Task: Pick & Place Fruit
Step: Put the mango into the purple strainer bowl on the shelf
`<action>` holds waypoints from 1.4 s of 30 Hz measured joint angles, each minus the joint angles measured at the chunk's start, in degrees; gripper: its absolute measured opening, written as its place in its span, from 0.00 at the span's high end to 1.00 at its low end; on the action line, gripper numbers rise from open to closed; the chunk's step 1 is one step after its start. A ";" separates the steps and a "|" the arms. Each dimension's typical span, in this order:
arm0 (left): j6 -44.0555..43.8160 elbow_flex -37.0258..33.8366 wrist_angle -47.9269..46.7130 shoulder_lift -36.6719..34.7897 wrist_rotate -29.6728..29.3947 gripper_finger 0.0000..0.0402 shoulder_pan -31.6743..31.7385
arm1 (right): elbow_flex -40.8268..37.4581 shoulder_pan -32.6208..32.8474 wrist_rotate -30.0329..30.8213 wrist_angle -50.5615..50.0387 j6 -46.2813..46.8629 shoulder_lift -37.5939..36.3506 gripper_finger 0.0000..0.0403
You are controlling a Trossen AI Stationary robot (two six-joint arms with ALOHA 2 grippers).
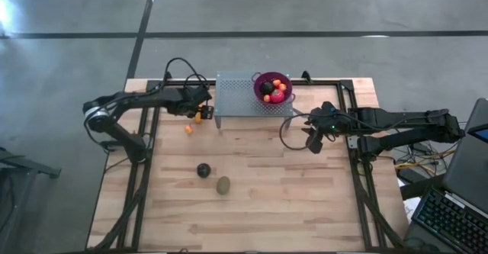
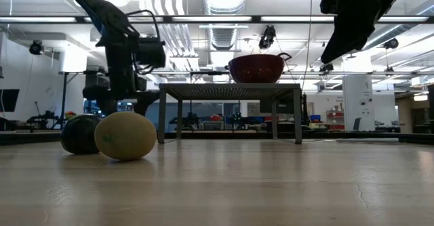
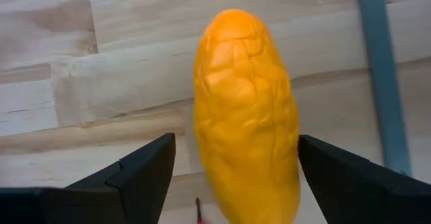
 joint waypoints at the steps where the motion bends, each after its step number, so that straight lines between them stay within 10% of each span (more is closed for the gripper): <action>1: 0.13 0.00 0.01 0.36 0.00 0.22 0.24 | 0.00 0.00 0.00 0.00 0.00 0.00 0.68; 42: 3.49 -0.02 0.72 1.75 -0.26 0.41 1.52 | -0.24 0.00 0.00 -0.02 0.00 0.02 0.83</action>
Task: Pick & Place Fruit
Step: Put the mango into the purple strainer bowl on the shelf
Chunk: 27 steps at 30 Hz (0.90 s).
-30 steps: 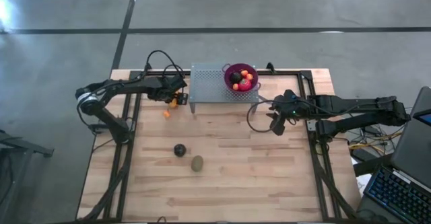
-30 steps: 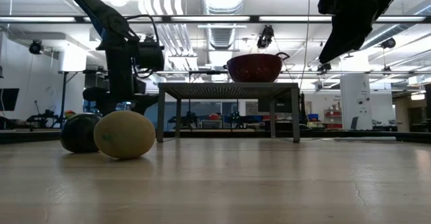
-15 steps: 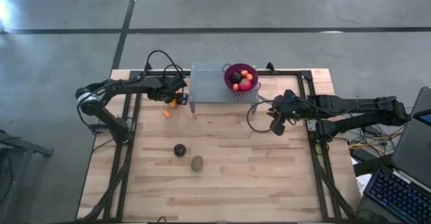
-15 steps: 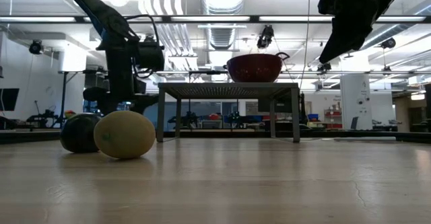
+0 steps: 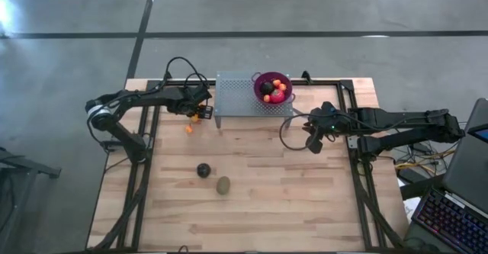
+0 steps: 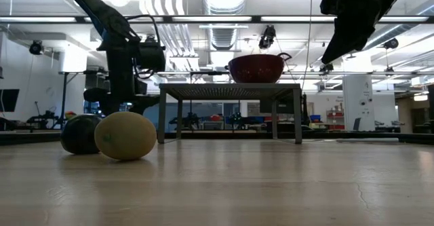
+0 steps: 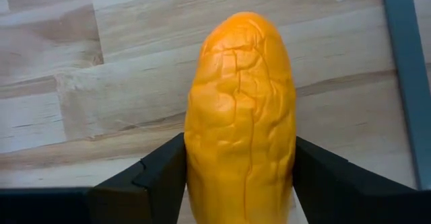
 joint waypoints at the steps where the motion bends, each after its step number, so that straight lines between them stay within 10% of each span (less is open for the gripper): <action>1: 0.02 0.00 -0.01 0.00 0.00 0.41 0.00 | 0.00 0.00 0.00 0.00 0.00 0.00 0.82; 27: 2.39 3.73 -13.24 -7.35 1.77 0.41 0.11 | -0.02 0.00 0.00 0.11 -0.04 0.00 0.66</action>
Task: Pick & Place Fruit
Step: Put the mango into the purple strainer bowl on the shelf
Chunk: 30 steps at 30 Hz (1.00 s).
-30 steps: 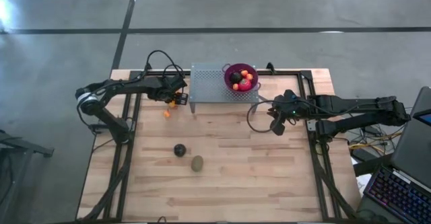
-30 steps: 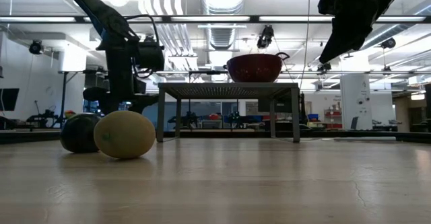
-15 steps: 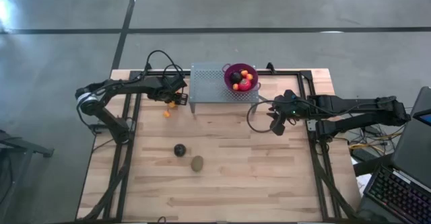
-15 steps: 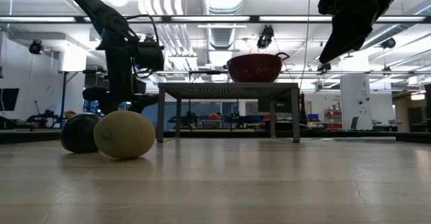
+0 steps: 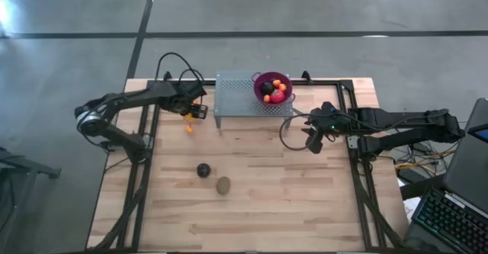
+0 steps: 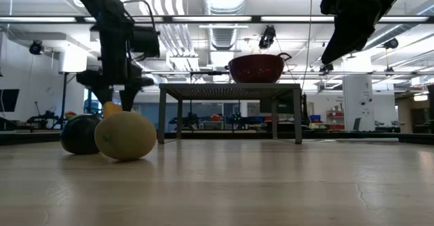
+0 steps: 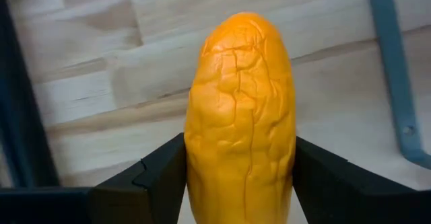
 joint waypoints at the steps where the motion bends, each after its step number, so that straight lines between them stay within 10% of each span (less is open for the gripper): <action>1: 0.01 0.31 -0.76 -1.03 -0.02 0.41 0.00 | 0.00 0.00 0.02 0.04 0.00 0.00 0.66; 17: 1.50 -0.21 -6.00 -18.86 6.75 0.41 -2.89 | 0.00 0.00 0.02 0.13 0.02 0.00 0.72; 30: 3.68 -2.69 6.89 -26.14 16.29 0.41 -15.42 | 0.00 -0.01 0.02 0.17 0.02 0.00 0.82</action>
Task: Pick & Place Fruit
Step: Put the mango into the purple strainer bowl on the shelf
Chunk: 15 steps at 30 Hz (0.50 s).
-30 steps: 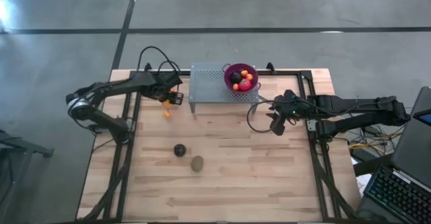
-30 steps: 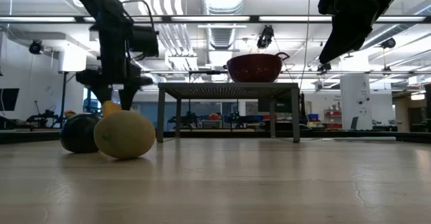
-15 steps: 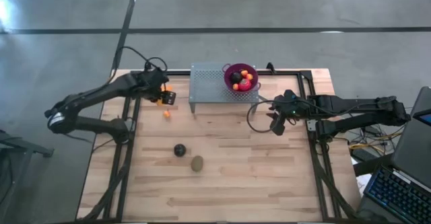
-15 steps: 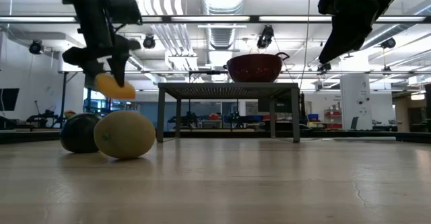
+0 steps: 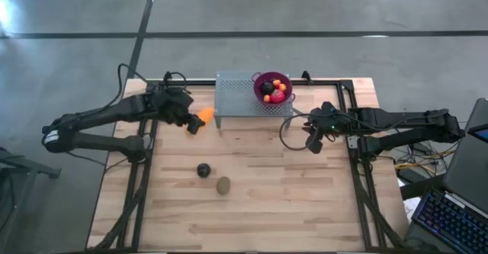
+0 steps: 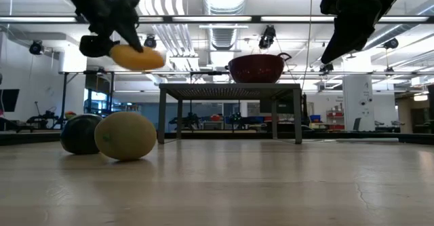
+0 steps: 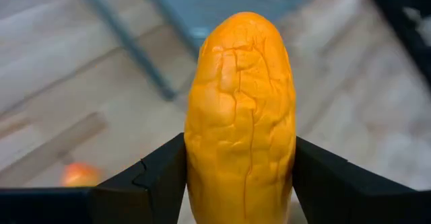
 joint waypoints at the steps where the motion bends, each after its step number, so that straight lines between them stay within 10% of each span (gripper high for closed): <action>1: 0.02 -0.24 0.86 -0.24 0.17 0.41 -1.29 | 0.00 -0.01 0.00 -0.01 0.00 0.00 0.83; 15: 2.25 -9.37 28.77 -0.21 0.12 0.41 -19.58 | 0.00 0.01 -0.02 -0.02 0.01 0.00 0.81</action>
